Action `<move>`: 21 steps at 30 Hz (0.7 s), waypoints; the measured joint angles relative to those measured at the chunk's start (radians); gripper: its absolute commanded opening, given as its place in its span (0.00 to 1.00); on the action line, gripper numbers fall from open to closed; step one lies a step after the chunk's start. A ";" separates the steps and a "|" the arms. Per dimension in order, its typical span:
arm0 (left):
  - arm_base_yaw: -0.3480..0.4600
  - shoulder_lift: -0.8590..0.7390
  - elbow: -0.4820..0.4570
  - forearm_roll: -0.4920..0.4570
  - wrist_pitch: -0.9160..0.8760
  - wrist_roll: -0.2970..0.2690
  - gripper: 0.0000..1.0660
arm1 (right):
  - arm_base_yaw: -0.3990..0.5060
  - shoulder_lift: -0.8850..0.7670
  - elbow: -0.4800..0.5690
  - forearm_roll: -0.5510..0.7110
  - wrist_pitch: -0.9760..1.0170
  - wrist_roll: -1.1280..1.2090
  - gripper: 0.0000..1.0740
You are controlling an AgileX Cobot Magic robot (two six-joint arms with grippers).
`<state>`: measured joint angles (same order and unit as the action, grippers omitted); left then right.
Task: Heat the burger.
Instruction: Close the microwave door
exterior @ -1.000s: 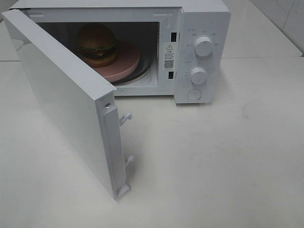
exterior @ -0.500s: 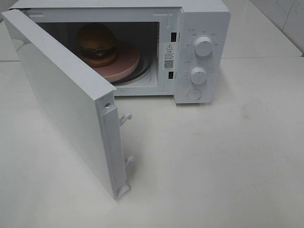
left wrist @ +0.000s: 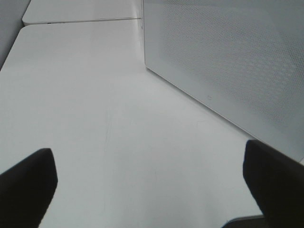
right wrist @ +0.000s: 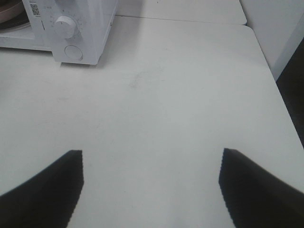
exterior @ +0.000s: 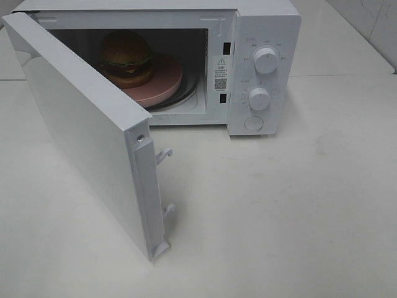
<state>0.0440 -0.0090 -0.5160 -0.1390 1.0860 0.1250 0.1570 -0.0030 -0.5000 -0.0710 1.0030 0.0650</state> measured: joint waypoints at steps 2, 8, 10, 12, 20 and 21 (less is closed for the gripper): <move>0.000 0.000 0.000 0.000 0.000 0.000 0.94 | 0.000 0.000 0.000 0.001 0.000 0.000 0.71; 0.000 0.000 0.000 0.000 0.000 0.000 0.94 | 0.000 0.000 0.000 0.005 0.000 0.000 0.71; 0.000 0.000 0.000 0.000 0.000 0.000 0.94 | 0.000 0.000 0.000 0.005 0.000 0.000 0.71; 0.000 0.000 0.000 0.000 0.000 0.000 0.94 | 0.000 0.000 0.000 0.006 0.000 0.000 0.71; 0.000 0.000 0.000 0.000 0.000 0.000 0.94 | 0.000 0.000 0.000 0.006 0.000 0.000 0.71; 0.000 0.000 0.000 0.000 0.000 0.000 0.94 | 0.000 0.000 0.000 0.006 0.000 0.000 0.71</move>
<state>0.0440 -0.0090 -0.5160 -0.1390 1.0860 0.1250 0.1570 -0.0030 -0.5000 -0.0650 1.0030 0.0650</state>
